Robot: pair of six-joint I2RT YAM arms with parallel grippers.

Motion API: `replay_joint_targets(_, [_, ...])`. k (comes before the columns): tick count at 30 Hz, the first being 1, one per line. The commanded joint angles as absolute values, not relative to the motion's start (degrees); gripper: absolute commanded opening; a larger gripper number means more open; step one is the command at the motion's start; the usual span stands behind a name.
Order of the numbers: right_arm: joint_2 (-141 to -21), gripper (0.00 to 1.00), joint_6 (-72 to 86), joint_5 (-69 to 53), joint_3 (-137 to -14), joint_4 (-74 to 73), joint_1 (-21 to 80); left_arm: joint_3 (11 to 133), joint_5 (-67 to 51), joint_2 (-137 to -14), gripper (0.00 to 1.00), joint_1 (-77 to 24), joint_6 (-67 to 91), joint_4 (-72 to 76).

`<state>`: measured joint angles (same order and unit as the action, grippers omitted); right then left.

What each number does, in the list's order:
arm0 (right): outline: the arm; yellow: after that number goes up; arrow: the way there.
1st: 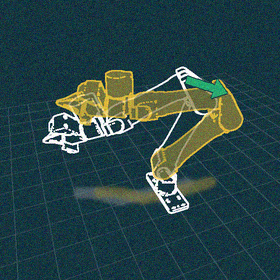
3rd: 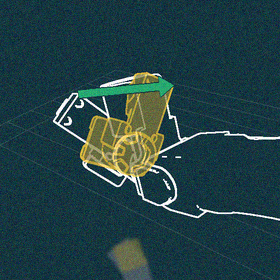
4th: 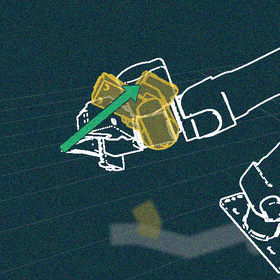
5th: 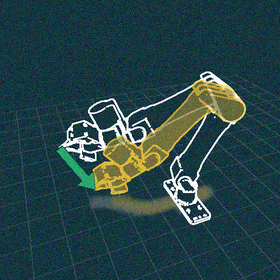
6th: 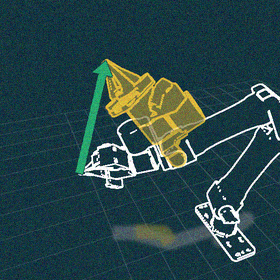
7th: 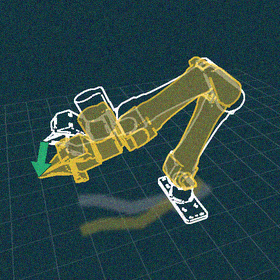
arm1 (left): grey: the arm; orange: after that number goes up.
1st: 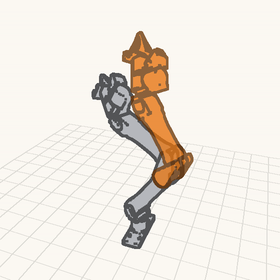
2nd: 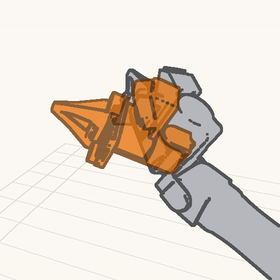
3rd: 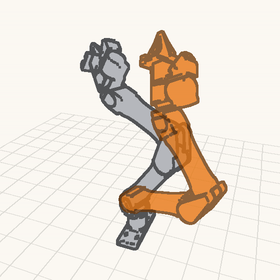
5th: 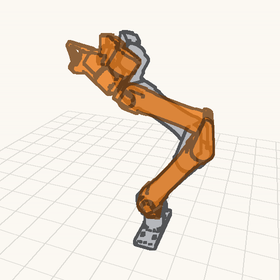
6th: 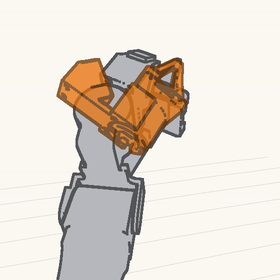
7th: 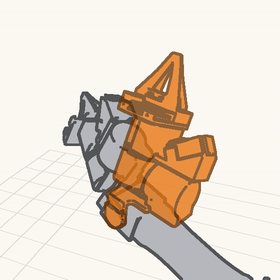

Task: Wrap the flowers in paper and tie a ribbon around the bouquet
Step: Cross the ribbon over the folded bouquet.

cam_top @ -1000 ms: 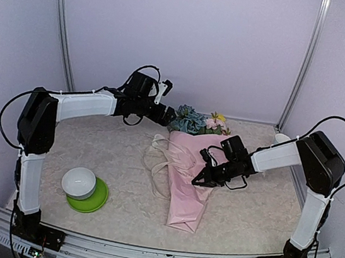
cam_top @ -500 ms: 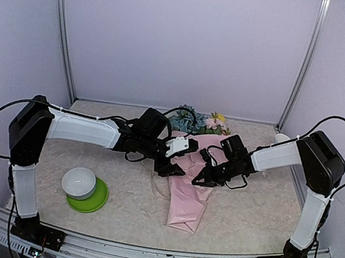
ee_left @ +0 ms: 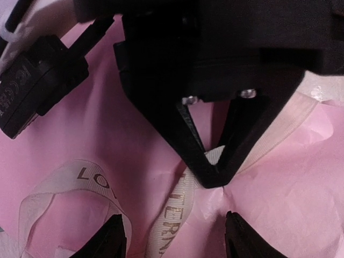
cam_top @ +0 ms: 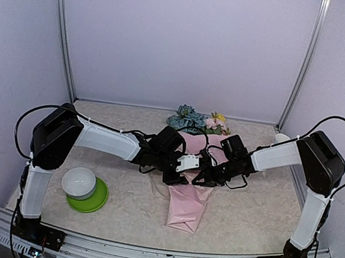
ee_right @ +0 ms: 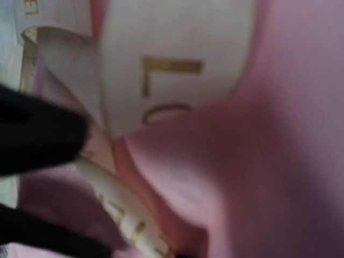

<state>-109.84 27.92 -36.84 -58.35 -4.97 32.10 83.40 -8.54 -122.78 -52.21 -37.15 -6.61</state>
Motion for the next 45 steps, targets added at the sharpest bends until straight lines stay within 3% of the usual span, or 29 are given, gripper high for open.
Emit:
replay_joint_targets(1, [-108.26, 0.00, 27.32, -36.12, -58.19, -7.73, 32.61, 87.62, -3.97, -126.79, 0.62, -51.94, -36.94, -8.27])
replay_joint_targets(17, [-107.19, 0.00, 27.34, -35.92, -58.11, -7.76, 32.61, 91.30, -5.84, -130.09, 0.47, -49.83, -34.48, -9.12])
replay_joint_targets(26, [-106.52, 0.00, 27.04, -35.84, -58.64, -7.97, 32.61, 92.37, -9.67, -131.17, 0.13, -49.13, -31.37, -10.26])
replay_joint_targets(34, [-104.05, 0.00, 26.61, -34.49, -58.59, -6.82, 32.52, 89.40, -16.16, -127.06, 0.00, -47.35, -27.67, -9.40])
replay_joint_targets(45, [-101.43, 0.00, 24.34, -33.59, -58.31, -5.80, 32.26, 92.63, -31.15, -126.89, 0.00, -50.81, -29.54, -29.59])
